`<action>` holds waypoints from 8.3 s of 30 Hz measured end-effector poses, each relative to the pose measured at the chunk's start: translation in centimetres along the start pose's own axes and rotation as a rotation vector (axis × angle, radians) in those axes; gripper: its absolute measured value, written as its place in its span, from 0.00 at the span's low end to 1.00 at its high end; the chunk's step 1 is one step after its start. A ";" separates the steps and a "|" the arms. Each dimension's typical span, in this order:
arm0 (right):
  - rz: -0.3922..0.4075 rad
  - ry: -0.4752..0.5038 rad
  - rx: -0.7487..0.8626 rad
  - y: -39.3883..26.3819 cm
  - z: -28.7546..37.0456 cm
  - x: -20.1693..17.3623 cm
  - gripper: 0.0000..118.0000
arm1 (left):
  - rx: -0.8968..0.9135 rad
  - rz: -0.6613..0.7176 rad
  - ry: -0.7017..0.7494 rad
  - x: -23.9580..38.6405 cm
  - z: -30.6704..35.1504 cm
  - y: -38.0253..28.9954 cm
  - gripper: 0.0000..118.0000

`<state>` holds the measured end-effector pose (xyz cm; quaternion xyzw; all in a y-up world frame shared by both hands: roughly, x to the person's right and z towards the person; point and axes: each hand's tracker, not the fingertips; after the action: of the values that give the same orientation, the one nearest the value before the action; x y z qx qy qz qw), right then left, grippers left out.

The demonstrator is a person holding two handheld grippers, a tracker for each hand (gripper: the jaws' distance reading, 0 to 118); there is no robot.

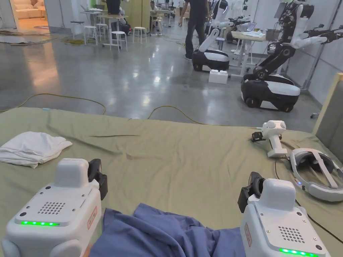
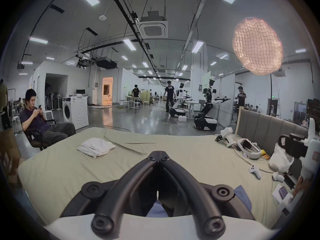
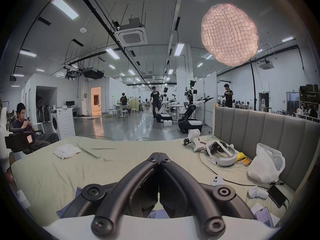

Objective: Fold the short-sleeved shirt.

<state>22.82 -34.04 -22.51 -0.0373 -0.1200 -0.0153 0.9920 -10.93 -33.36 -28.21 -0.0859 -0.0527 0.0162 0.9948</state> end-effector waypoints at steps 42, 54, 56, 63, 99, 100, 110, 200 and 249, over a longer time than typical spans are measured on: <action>0.075 0.021 -0.759 -11.0 -15.5 9.2 0.55 | -0.875 0.055 -0.009 -5.3 -6.6 -15.9 0.04; 0.060 0.116 -1.008 -18.7 -21.4 8.6 0.14 | -0.851 0.033 -0.022 -4.5 -6.0 -15.4 0.04; 0.051 0.150 -0.996 -17.9 -20.3 8.3 0.02 | -0.840 0.033 -0.027 -4.3 -5.8 -15.1 0.04; 0.016 0.112 -0.775 -11.6 -15.9 10.3 0.02 | -0.682 0.054 -0.047 -4.8 -4.6 -11.0 0.04; 0.128 -0.044 -0.066 26.5 -16.7 8.8 0.01 | -0.162 0.007 0.062 -9.5 -14.0 26.9 0.04; 0.133 -0.044 -0.064 27.4 -17.1 8.7 0.01 | -0.158 0.009 0.063 -9.5 -14.2 27.7 0.04; 0.180 -0.081 0.037 32.7 -19.7 7.8 0.01 | -0.094 -0.018 0.076 -8.8 -16.3 31.8 0.04; 0.053 0.029 -0.002 -2.5 -0.8 -1.2 0.00 | -0.099 -0.074 0.026 -3.0 -2.8 -4.1 0.00; 0.043 -0.005 -1.068 -16.4 -36.1 13.9 0.42 | -0.788 -0.116 -0.048 -6.1 -32.3 -8.4 0.06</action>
<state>44.22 -53.51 -52.95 -0.5395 -0.0971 -0.0536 0.8347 -13.29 -47.33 -59.01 -0.4573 -0.0829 -0.0593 0.8835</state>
